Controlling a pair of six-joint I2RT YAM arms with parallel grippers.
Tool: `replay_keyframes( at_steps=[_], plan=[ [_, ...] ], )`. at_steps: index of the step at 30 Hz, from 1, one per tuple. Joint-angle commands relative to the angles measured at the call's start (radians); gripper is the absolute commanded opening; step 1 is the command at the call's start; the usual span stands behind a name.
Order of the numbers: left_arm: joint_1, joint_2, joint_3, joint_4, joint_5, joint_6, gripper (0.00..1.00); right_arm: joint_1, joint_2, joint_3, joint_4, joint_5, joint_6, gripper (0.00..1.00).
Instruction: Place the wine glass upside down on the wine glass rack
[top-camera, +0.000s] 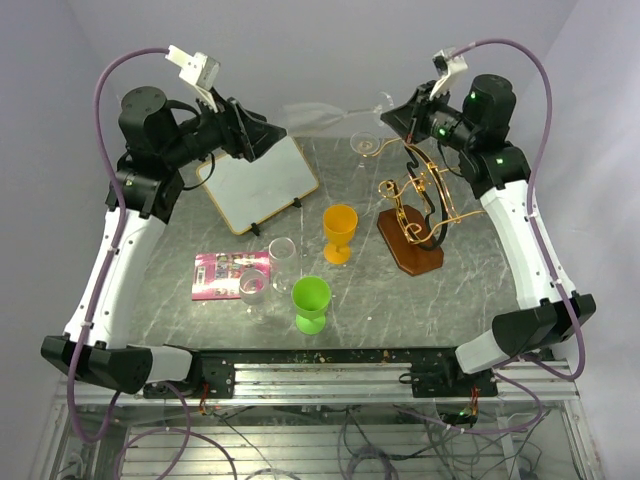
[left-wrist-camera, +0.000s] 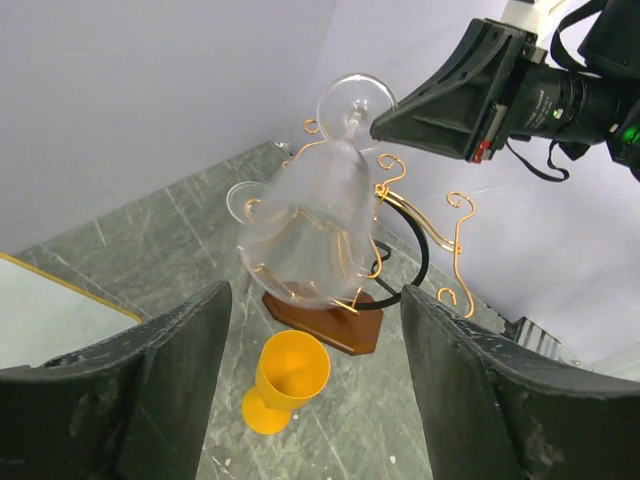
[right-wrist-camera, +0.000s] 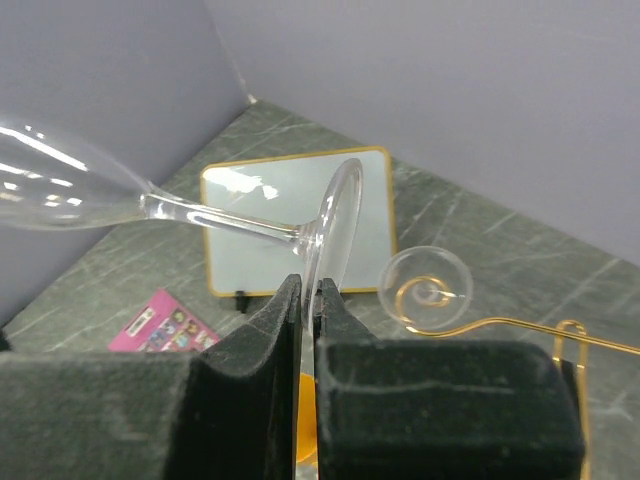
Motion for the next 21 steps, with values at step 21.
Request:
replay_keyframes(
  at_steps=[21],
  plan=[
    [0.012, -0.183, -0.081, -0.265, -0.255, 0.437, 0.92, -0.229, -0.051, 0.237, -0.149, 0.448, -0.284, 0.00]
  ],
)
